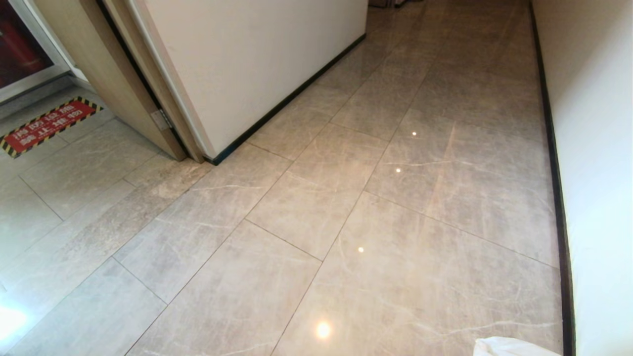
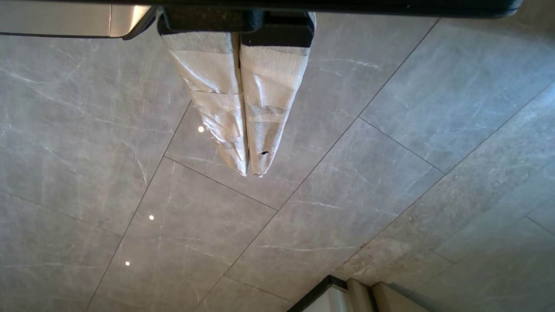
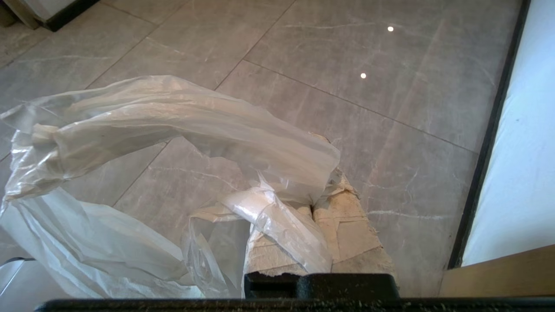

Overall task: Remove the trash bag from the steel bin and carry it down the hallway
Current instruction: Put the trash bag at the door

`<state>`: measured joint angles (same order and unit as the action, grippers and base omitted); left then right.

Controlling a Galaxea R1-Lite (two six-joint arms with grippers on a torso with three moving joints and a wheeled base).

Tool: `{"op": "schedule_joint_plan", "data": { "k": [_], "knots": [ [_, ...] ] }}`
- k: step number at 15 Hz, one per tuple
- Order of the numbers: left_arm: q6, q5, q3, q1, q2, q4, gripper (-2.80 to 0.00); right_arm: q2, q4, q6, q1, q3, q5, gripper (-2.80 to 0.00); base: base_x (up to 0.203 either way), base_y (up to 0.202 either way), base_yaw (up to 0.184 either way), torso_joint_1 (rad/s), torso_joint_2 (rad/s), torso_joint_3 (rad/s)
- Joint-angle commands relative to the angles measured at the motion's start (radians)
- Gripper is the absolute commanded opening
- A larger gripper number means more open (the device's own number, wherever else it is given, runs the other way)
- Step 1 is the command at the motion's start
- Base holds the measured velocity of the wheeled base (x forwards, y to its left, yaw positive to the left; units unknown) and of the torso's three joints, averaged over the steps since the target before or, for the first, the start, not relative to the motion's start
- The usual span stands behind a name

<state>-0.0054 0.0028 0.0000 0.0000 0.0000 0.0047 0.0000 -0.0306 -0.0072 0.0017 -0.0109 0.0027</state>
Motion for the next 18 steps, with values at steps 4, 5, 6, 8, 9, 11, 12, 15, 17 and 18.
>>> {"op": "schedule_joint_plan", "data": {
  "k": [4,5,6,8,9,11,12,15,17,18],
  "knots": [
    [-0.001,0.000,0.000,0.000,0.000,0.000,-2.80,0.002,0.000,-0.002,0.000,0.000,0.000,-2.80,0.000,0.000,0.000,0.002,0.00,-0.196],
    [-0.001,0.000,0.000,0.000,0.000,0.000,-2.80,0.002,0.000,-0.002,0.001,0.000,0.000,-2.80,0.000,0.000,0.000,0.002,-0.01,-0.193],
    [-0.002,0.000,0.000,0.000,0.000,0.000,-2.80,0.002,0.000,-0.002,0.000,0.000,0.000,-2.80,0.000,0.000,0.000,0.002,0.00,-0.207],
    [-0.002,0.000,0.000,0.000,0.000,0.000,-2.80,0.002,0.000,-0.002,0.000,0.000,0.000,-2.80,0.000,0.000,0.000,0.004,0.00,-0.193],
    [-0.002,0.000,0.000,0.000,0.000,0.000,-2.80,0.002,0.000,-0.002,0.000,0.000,0.000,-2.80,0.000,0.000,0.000,-0.002,0.00,-0.198],
    [-0.002,0.000,0.000,0.000,0.000,0.000,-2.80,0.002,0.000,-0.002,0.000,0.000,0.000,-2.80,0.000,0.000,0.000,0.005,0.00,-0.192],
    [-0.002,0.000,0.000,0.000,0.000,0.000,-2.80,0.002,0.000,-0.002,0.001,0.000,0.000,-2.80,0.000,0.000,0.000,0.007,0.00,-0.202],
    [-0.001,0.000,0.000,0.000,0.000,0.000,-2.80,0.002,0.000,-0.002,0.000,-0.001,0.000,-2.80,0.000,0.000,0.000,0.002,0.00,-0.186],
    [-0.001,0.000,0.000,0.000,0.000,0.000,-2.80,0.002,-0.010,-0.006,0.001,-0.004,0.000,-2.80,0.000,0.000,0.000,0.003,0.00,-0.073],
    [-0.001,0.000,0.000,0.000,0.000,0.000,-2.80,0.000,-0.006,-0.002,0.000,-0.003,-0.001,-2.80,0.000,0.000,0.000,0.002,0.00,-0.027]
  ]
}}
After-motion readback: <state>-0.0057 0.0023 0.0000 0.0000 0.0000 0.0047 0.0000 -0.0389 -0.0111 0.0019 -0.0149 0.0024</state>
